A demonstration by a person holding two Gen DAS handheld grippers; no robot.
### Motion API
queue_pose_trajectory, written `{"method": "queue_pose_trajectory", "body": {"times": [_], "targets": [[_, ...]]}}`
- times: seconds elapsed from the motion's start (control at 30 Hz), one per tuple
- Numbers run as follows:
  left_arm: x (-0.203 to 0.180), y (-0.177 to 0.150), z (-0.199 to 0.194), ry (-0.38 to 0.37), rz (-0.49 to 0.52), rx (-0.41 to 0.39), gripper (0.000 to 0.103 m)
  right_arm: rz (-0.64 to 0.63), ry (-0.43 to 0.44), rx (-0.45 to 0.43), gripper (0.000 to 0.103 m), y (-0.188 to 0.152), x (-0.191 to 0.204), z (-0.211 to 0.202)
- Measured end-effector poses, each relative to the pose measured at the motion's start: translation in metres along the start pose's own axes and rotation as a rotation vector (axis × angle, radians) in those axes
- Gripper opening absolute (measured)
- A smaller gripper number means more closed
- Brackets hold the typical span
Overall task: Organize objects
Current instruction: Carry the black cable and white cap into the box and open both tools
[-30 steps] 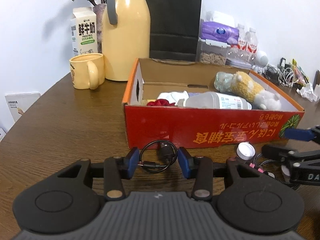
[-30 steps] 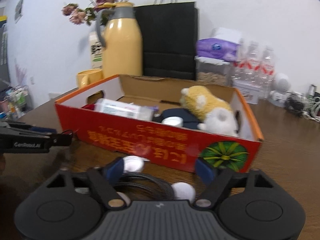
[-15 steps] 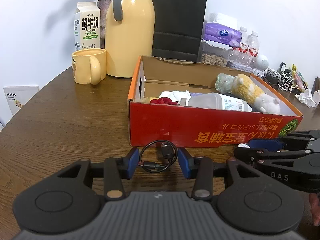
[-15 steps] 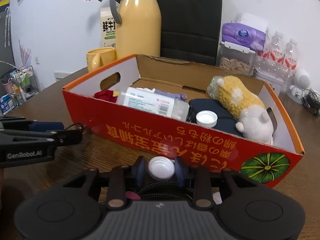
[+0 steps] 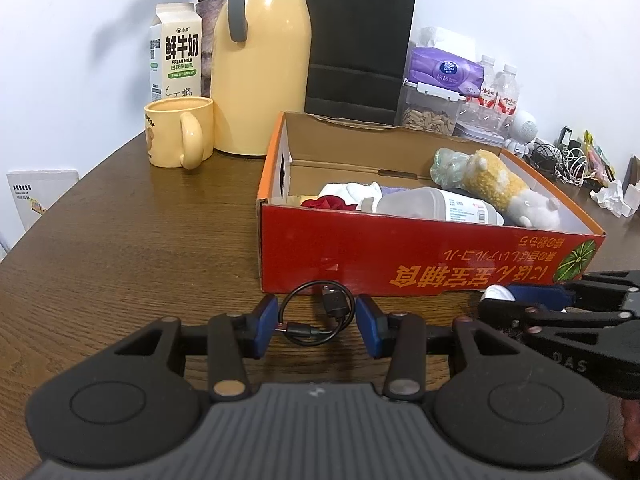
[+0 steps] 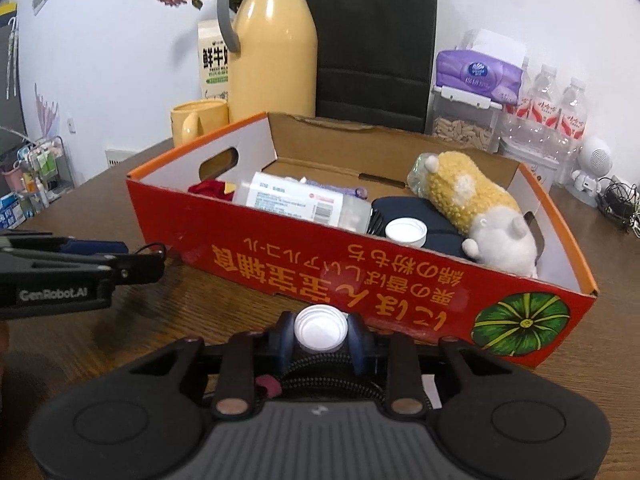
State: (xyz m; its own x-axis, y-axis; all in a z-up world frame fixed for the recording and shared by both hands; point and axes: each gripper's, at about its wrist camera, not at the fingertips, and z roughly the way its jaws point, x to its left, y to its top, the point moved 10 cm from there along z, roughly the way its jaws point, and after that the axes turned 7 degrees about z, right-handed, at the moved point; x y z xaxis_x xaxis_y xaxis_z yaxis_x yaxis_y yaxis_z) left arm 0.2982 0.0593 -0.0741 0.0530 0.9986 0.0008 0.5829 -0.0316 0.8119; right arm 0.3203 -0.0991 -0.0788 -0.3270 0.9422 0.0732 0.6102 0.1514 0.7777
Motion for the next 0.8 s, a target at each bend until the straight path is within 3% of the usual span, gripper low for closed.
{"method": "queue_pose_trajectory", "body": {"times": [0.27,0.47,0.8], "targets": [[-0.012,0.000,-0.017,-0.001,0.046,-0.057,0.043,0.021,0.014,-0.080,0.027,0.006,-0.005,-0.029],[-0.015,0.004,-0.043,-0.015,0.005,-0.125,0.043,0.033,0.036,-0.156,0.027,0.022,-0.008,-0.047],[-0.029,0.055,-0.049,-0.026,-0.019,-0.186,0.043,0.056,0.035,-0.287,0.027,0.078,-0.024,-0.055]]}}
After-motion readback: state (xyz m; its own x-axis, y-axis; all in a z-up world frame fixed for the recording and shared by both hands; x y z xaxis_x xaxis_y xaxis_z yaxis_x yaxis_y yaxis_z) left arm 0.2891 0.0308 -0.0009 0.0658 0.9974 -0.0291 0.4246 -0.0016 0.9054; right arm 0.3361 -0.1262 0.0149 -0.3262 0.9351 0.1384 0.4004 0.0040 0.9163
